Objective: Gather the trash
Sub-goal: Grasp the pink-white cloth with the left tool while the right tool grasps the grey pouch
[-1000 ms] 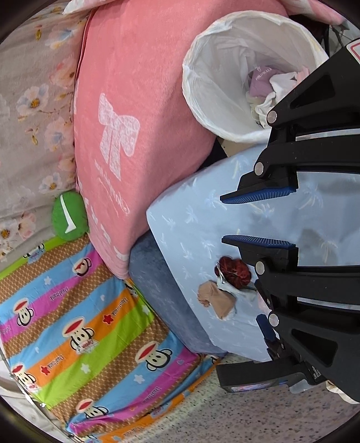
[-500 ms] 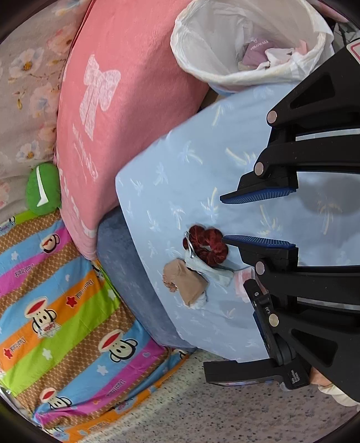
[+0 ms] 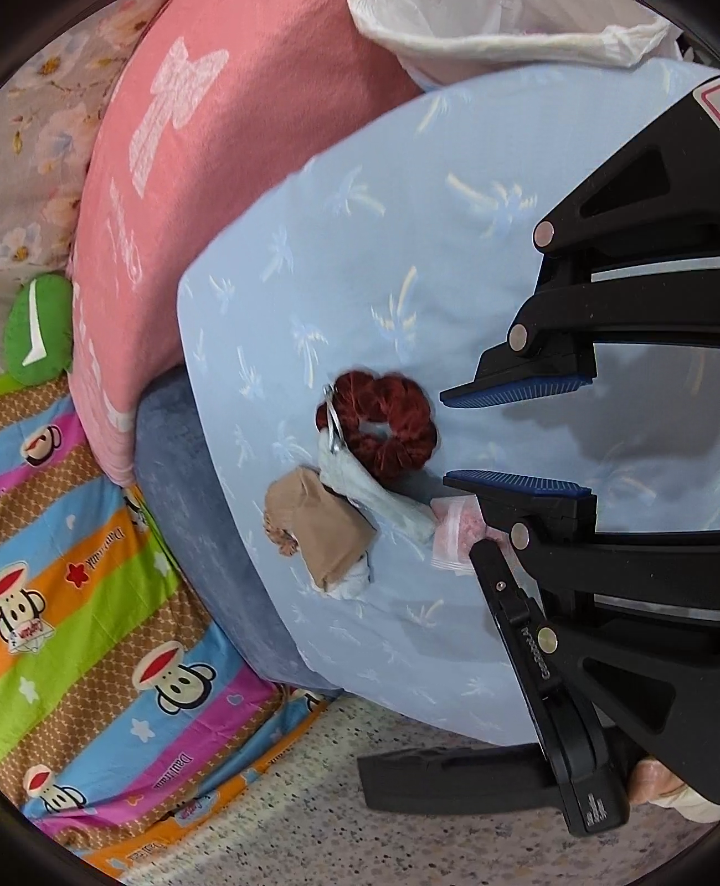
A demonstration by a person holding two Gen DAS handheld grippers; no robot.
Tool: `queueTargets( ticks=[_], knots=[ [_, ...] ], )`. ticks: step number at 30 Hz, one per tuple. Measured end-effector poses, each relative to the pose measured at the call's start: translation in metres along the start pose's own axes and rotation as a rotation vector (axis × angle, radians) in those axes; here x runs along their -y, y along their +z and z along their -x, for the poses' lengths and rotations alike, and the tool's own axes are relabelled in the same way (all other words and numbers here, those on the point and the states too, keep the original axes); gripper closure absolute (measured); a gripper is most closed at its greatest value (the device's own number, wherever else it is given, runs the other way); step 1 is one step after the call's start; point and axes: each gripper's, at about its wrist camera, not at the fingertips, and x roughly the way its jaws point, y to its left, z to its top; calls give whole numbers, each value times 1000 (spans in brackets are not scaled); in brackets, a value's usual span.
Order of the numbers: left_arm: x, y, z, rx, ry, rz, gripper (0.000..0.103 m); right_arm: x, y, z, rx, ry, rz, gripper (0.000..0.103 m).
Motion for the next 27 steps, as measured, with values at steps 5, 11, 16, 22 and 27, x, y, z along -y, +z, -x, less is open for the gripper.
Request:
queueTargets(
  ticks=[5, 11, 16, 22, 27],
  knots=[
    [-8, 13, 9, 31, 30, -10, 93, -13, 8, -29, -43, 48, -8, 79],
    [-14, 26, 11, 57, 70, -27, 93, -22, 19, -64, -104, 138, -73, 79],
    [-13, 33, 7, 58, 94, -51, 93, -28, 28, -83, -123, 183, -114, 79],
    [-22, 35, 8, 58, 114, -54, 93, -19, 32, -88, -134, 251, -196, 70],
    [-28, 36, 7, 58, 112, -41, 93, -9, 31, -83, -124, 280, -259, 62]
  ],
)
